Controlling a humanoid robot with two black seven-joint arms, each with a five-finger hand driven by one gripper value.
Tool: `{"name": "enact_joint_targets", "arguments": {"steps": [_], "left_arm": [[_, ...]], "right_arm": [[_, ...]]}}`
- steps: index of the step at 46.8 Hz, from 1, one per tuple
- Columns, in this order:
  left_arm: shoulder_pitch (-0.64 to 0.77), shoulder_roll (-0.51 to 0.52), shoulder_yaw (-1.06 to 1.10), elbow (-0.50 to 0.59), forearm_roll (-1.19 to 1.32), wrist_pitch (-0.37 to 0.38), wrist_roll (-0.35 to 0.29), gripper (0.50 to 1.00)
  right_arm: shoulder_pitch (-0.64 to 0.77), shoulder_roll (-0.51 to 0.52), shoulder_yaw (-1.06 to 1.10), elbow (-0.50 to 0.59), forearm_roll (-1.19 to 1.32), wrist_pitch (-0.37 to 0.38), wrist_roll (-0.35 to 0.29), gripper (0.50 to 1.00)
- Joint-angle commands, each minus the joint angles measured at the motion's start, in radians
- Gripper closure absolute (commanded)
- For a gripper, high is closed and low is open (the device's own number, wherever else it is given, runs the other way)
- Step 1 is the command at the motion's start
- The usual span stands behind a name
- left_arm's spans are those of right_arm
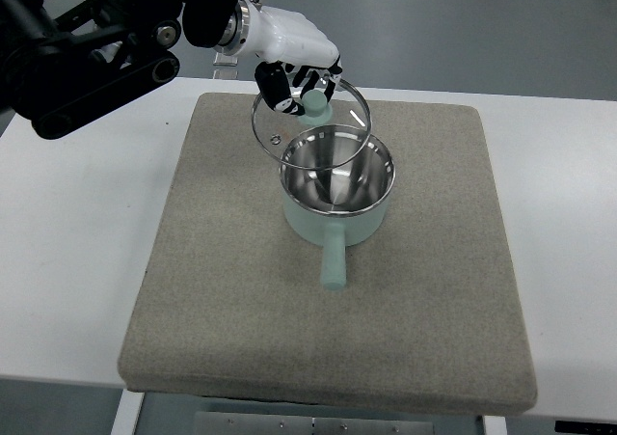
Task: Place lid left of pot with left hand
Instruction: 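Carry the lid beside the pot and lower it onto the pad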
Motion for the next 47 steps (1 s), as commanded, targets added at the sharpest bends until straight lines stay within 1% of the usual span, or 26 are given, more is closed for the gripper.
{"name": "enact_joint_targets", "arguments": {"steps": [1,8,20,30,40,47], "left_arm": [[0.011,0.043,-0.006,-0.012,-0.005,0.015,0.0,1.0],[0.04,0.12,-0.007,-0.025,-0.016,0.044,-0.005,1.0],[0.143,0.223,-0.007,-0.023,-0.051,0.141,-0.014,1.0],[0.247,0.233,-0.006,0.0,-0.055,0.228,-0.012,1.0],[0.279,0.226,0.004,0.043,-0.055,0.265,-0.014,1.0],[0.298,0.213,0.004,0.08,-0.055,0.267,-0.014,1.0]], "right_arm": [[0.0,0.0,0.0,0.0,0.0,0.0,-0.001,0.576],[0.0,0.0,0.0,0.0,0.0,0.0,-0.001,0.576],[0.0,0.0,0.0,0.0,0.0,0.0,-0.001,0.576],[0.0,0.0,0.0,0.0,0.0,0.0,-0.001,0.576],[0.0,0.0,0.0,0.0,0.0,0.0,-0.001,0.576],[0.0,0.0,0.0,0.0,0.0,0.0,-0.001,0.576]]}}
